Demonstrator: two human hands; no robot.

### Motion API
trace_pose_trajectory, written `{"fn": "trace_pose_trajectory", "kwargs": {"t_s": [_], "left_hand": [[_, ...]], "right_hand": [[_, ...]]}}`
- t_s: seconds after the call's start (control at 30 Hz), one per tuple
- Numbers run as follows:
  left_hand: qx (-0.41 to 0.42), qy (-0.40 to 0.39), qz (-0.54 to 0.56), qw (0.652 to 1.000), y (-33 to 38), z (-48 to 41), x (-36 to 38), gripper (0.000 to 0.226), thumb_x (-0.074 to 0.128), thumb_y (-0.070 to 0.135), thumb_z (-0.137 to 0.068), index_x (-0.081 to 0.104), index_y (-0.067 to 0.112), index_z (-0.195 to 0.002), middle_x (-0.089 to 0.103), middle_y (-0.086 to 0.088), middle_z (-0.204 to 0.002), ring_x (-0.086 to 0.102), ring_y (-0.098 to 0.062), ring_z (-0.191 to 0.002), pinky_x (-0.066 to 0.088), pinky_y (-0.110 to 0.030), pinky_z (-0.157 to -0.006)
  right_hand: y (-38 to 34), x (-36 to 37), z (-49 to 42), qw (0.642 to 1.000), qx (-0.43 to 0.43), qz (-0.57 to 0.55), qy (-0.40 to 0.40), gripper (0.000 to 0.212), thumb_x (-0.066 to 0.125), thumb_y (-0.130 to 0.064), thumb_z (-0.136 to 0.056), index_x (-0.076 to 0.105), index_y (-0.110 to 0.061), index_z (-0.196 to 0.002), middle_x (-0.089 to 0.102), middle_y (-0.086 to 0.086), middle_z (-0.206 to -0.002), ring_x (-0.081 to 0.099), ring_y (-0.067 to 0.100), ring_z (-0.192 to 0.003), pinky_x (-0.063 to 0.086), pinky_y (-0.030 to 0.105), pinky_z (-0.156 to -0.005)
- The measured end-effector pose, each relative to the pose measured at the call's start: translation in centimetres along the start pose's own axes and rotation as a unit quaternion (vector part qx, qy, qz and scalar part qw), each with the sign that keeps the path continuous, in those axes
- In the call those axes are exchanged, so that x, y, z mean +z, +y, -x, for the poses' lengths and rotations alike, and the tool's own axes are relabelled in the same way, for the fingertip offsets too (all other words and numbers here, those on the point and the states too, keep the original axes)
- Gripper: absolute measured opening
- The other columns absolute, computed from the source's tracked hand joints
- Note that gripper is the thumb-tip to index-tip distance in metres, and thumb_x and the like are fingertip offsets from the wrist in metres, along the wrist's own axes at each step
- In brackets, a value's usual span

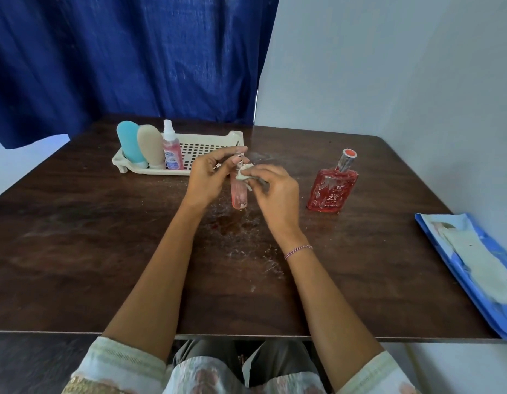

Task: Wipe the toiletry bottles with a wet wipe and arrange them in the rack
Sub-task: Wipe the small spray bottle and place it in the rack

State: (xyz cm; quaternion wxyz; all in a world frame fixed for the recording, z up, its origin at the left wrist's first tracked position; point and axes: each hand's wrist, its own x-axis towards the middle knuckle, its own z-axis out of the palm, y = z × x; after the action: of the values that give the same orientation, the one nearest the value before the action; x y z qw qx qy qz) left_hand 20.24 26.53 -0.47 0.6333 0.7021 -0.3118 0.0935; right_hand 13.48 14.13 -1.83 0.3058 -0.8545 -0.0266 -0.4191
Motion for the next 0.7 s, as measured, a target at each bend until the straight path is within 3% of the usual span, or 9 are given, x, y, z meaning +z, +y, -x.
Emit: {"fn": "trace_pose_trajectory", "kwargs": {"t_s": [0.17,0.3,0.43,0.6,0.7], "left_hand": [[-0.002,-0.031,0.000,1.000,-0.30,0.06,-0.24,0.027,0.051,0.000,-0.094,0.060,0.005,-0.119,0.068,-0.004,-0.108,0.066,-0.005,-0.101,0.051,-0.017,-0.087],[0.009,-0.049,-0.009,0.999,-0.06,-0.12,-0.41,0.027,0.050,-0.002,-0.094,0.059,0.004,-0.119,0.065,-0.001,-0.113,0.064,0.000,-0.103,0.049,-0.015,-0.087],[-0.002,-0.048,0.006,0.999,0.02,-0.10,-0.27,0.029,0.052,-0.002,-0.093,0.059,0.009,-0.118,0.066,-0.003,-0.112,0.064,0.000,-0.101,0.051,-0.017,-0.087],[-0.018,-0.036,0.034,0.999,-0.31,0.06,-0.24,0.028,0.057,-0.004,-0.089,0.060,0.004,-0.115,0.068,-0.006,-0.106,0.067,-0.005,-0.098,0.054,-0.020,-0.084],[-0.018,-0.025,0.046,0.998,-0.15,0.12,-0.27,0.029,0.059,-0.006,-0.086,0.061,0.004,-0.113,0.072,0.006,-0.095,0.069,-0.005,-0.094,0.054,-0.019,-0.081]], "right_hand": [[0.40,0.21,-0.37,0.991,0.113,-0.064,-0.024,0.024,0.072,-0.011,-0.080,0.072,-0.017,-0.103,0.071,0.002,-0.101,0.063,0.012,-0.093,0.055,0.029,-0.081],[0.34,0.36,-0.46,0.973,0.167,-0.140,-0.076,0.030,0.064,-0.014,-0.088,0.065,-0.016,-0.117,0.067,0.001,-0.116,0.060,0.007,-0.103,0.049,0.020,-0.089],[0.34,0.64,-0.23,0.969,0.162,-0.172,-0.078,0.031,0.061,-0.010,-0.089,0.063,-0.014,-0.120,0.066,-0.002,-0.116,0.059,0.000,-0.104,0.044,0.007,-0.087],[0.33,0.48,0.38,0.979,0.127,-0.156,0.012,0.020,0.072,-0.005,-0.079,0.072,-0.010,-0.098,0.071,-0.001,-0.094,0.064,0.001,-0.085,0.051,0.012,-0.076],[0.13,0.39,0.50,0.987,0.084,-0.138,0.016,0.019,0.076,-0.002,-0.074,0.073,-0.011,-0.091,0.065,-0.004,-0.091,0.063,0.005,-0.085,0.053,0.018,-0.078]]}}
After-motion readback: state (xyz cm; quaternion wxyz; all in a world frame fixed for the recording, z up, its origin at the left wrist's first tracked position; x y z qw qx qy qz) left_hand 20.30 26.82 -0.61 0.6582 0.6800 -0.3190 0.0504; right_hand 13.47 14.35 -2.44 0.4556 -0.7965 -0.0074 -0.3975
